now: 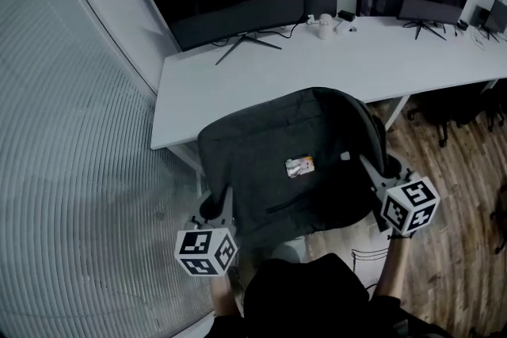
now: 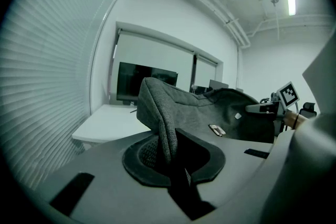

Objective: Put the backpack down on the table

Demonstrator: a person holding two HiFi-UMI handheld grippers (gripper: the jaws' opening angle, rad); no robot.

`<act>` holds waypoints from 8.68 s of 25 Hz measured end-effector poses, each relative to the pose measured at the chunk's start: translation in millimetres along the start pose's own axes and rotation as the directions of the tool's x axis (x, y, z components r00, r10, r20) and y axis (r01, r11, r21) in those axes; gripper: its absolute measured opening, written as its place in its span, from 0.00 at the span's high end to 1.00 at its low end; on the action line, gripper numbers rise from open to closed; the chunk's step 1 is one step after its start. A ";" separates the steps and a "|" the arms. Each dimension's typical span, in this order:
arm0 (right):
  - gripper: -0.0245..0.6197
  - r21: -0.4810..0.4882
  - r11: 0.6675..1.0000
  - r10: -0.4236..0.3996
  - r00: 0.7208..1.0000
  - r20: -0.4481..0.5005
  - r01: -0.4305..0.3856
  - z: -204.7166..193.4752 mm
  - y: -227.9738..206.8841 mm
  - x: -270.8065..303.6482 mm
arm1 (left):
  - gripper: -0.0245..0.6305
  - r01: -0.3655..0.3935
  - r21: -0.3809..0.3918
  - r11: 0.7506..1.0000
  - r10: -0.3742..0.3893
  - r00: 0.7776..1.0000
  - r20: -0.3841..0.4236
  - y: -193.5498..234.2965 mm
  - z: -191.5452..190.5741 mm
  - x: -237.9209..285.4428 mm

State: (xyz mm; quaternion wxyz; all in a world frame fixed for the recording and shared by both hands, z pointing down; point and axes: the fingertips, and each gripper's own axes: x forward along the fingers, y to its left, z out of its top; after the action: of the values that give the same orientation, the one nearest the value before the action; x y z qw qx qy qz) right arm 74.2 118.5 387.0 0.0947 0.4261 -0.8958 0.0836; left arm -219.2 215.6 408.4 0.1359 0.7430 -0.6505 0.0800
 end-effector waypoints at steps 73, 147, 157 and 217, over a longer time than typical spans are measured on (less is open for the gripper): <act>0.79 0.130 0.978 -0.169 0.984 0.058 0.161 113.2 -299.9 229.5 | 0.90 0.177 0.037 0.983 -0.177 0.984 -0.005 -13.0 164.2 414.1; 0.62 0.195 0.939 -0.164 0.868 -0.469 0.283 -49.5 -427.3 375.3 | 0.56 0.018 -0.124 0.992 -0.077 0.869 -0.488 36.9 22.1 585.2; 0.59 0.092 0.927 -0.293 0.857 -0.424 0.363 -39.6 -432.6 364.0 | 0.51 -0.038 -0.069 0.997 0.009 0.925 -0.381 43.8 42.2 576.7; 0.94 0.051 0.985 -0.169 0.967 0.190 0.162 120.7 -346.8 281.0 | 0.94 0.095 0.136 0.986 -0.110 0.988 0.110 -3.4 174.3 479.3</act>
State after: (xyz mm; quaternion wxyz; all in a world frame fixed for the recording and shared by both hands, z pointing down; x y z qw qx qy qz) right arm 158.7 -335.5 361.8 0.0065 0.5072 -0.8604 0.0492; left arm -158.4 -290.2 384.1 0.0527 0.7862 -0.6115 0.0717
